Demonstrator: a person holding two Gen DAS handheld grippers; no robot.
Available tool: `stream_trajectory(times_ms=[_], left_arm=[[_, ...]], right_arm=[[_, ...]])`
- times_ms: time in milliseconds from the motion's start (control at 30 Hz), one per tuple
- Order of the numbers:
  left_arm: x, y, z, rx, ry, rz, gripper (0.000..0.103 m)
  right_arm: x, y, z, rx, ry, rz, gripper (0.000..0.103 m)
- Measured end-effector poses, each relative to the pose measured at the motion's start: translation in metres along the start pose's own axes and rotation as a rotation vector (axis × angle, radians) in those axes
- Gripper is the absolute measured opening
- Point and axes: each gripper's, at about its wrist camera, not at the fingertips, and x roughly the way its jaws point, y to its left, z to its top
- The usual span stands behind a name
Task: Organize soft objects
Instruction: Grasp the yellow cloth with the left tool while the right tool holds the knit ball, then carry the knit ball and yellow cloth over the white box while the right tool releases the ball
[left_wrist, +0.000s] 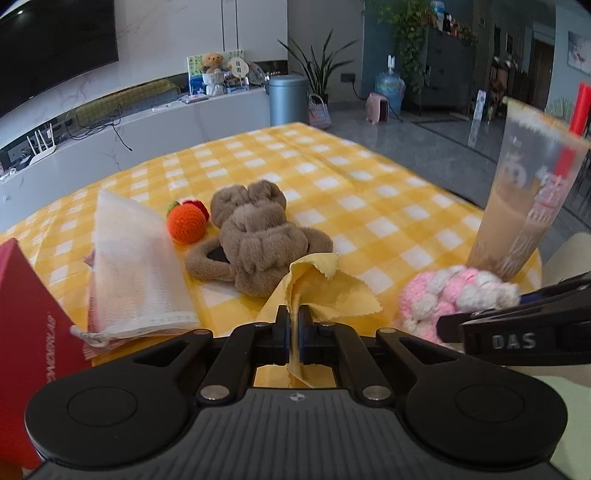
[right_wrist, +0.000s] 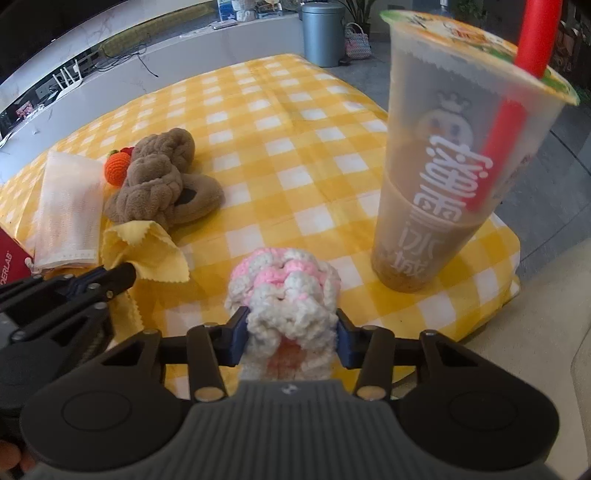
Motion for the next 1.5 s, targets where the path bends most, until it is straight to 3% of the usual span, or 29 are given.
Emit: stream_trajectory(times_ms=[333, 500, 600, 767, 867, 1100, 1267, 1400, 1500], left_arm=[[-0.065, 0.01, 0.023, 0.047, -0.112, 0.005, 0.004], [-0.099, 0.03, 0.027, 0.032, -0.149, 0.035, 0.004], [-0.116, 0.048, 0.026, 0.01, -0.141, 0.064, 0.004], [-0.15, 0.083, 0.021, -0.026, -0.126, 0.125, 0.004], [-0.172, 0.109, 0.014, -0.053, -0.133, 0.168, 0.004], [-0.221, 0.178, 0.0, -0.184, -0.174, 0.259, 0.004], [-0.237, 0.229, -0.01, -0.314, -0.204, 0.248, 0.004], [-0.232, 0.27, -0.021, -0.419, -0.211, 0.253, 0.004], [-0.228, 0.287, -0.03, -0.409, -0.205, 0.372, 0.004]], right_arm=[[-0.029, 0.021, 0.01, -0.023, -0.108, 0.032, 0.045], [-0.054, 0.042, 0.013, -0.054, -0.181, 0.124, 0.045], [-0.076, 0.061, 0.015, -0.078, -0.239, 0.206, 0.045], [-0.115, 0.093, 0.014, -0.108, -0.318, 0.475, 0.045], [-0.131, 0.121, 0.012, -0.149, -0.343, 0.564, 0.045], [-0.144, 0.179, 0.004, -0.16, -0.339, 0.653, 0.046], [-0.136, 0.216, 0.001, -0.099, -0.255, 0.711, 0.046], [-0.129, 0.257, -0.001, -0.141, -0.209, 0.694, 0.046], [-0.12, 0.29, -0.003, -0.163, -0.176, 0.692, 0.046]])
